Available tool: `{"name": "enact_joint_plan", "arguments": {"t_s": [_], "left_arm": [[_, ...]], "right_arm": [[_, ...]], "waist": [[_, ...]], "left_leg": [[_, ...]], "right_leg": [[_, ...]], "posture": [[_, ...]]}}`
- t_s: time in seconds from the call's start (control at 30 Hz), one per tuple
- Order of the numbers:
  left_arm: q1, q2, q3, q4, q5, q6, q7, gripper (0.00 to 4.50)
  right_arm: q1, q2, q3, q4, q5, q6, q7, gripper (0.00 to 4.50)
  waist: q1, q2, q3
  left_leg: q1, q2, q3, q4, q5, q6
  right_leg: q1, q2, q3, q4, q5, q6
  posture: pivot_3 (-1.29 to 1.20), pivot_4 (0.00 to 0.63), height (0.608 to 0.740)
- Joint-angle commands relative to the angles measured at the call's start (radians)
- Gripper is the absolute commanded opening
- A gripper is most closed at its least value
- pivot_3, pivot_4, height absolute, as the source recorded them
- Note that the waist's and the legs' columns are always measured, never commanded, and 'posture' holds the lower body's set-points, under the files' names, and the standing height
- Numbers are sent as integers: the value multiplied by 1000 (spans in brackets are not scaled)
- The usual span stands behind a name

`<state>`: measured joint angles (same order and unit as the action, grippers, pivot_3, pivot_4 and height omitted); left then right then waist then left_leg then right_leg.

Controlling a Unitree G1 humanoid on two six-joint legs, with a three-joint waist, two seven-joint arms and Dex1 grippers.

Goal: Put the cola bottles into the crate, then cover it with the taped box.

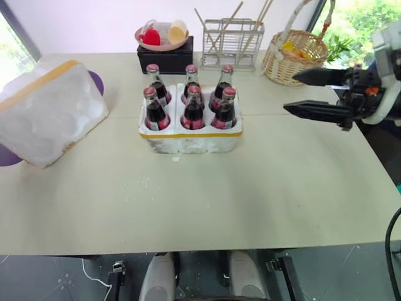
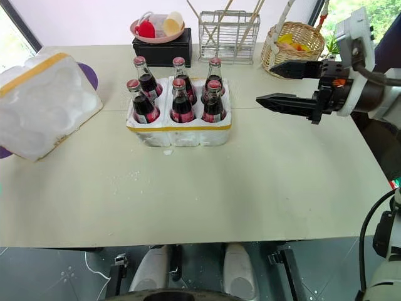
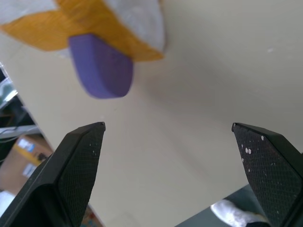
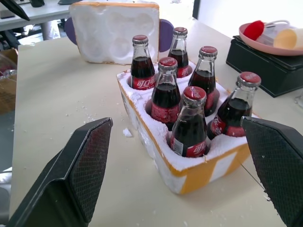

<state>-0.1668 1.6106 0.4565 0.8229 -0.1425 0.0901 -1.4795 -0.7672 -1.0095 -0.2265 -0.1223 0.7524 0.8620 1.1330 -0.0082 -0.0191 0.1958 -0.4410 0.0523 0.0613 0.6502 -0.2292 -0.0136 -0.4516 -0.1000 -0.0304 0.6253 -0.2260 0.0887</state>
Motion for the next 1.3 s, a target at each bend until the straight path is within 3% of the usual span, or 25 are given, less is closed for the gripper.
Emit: {"name": "enact_joint_plan", "arguments": {"t_s": [0.03, 0.13, 0.33, 0.6, 0.83, 1.03, 1.17, 1.3], "left_arm": [[-341, -43, -238, 120, 139, -66, 60, 4500], [-654, -137, -410, 252, 294, -96, 99, 4500], [-947, -262, -562, 432, 443, -106, 167, 4500], [-1017, -323, -612, 506, 513, -80, 238, 4500], [-1068, -342, -641, 511, 538, 23, 53, 4500], [-1105, -351, -642, 508, 536, 62, 20, 4500], [-1106, -346, -647, 507, 550, 33, 74, 4500], [-1095, -351, -631, 513, 553, -14, 230, 4500]], "right_arm": [[-9, 2, -19, -24, 12, -23, -5, 4432], [11, 2, -25, -35, 10, -24, -21, 4432], [73, -15, -78, -92, 35, 3, -69, 4432], [182, -35, -173, -177, 76, 56, -134, 4432], [197, -20, -160, -177, 63, 38, -176, 4432], [213, -5, -138, -168, 43, 6, -193, 4432], [216, -1, -124, -164, 37, -9, -199, 4432], [204, 11, -110, -159, 38, -13, -217, 4432]], "waist": [[4, -1, 0], [16, -1, 0], [19, -3, -1], [23, -3, -1], [22, -2, -1], [23, -1, -2], [23, -1, -2], [22, -2, -2]], "left_leg": [[-4, 0, 0, 2, 1, -1], [-5, -1, 1, 3, 1, 0], [-4, 1, 1, 8, 3, -2], [-4, 1, 0, 11, 2, -1], [-2, 1, 0, 13, 2, -1], [-2, 1, -1, 14, 2, -1], [-2, 1, -1, 14, 2, -1], [-2, 1, -2, 15, 2, -1]], "right_leg": [[-5, 0, 0, 2, 0, 0], [-6, 1, 0, 6, 4, 8], [-3, 3, 0, 9, 5, 9], [-2, 2, 1, 8, 5, 9], [2, 2, 1, 8, 3, 6], [3, 2, 1, 8, 3, 6], [3, 2, 1, 8, 4, 7], [3, 2, 1, 8, 5, 8]], "posture": [[0, 150, 740], [0, 150, 740], [0, 150, 740], [0, 150, 740], [0, 150, 740], [0, 150, 740], [0, 150, 740], [0, 150, 740]]}}
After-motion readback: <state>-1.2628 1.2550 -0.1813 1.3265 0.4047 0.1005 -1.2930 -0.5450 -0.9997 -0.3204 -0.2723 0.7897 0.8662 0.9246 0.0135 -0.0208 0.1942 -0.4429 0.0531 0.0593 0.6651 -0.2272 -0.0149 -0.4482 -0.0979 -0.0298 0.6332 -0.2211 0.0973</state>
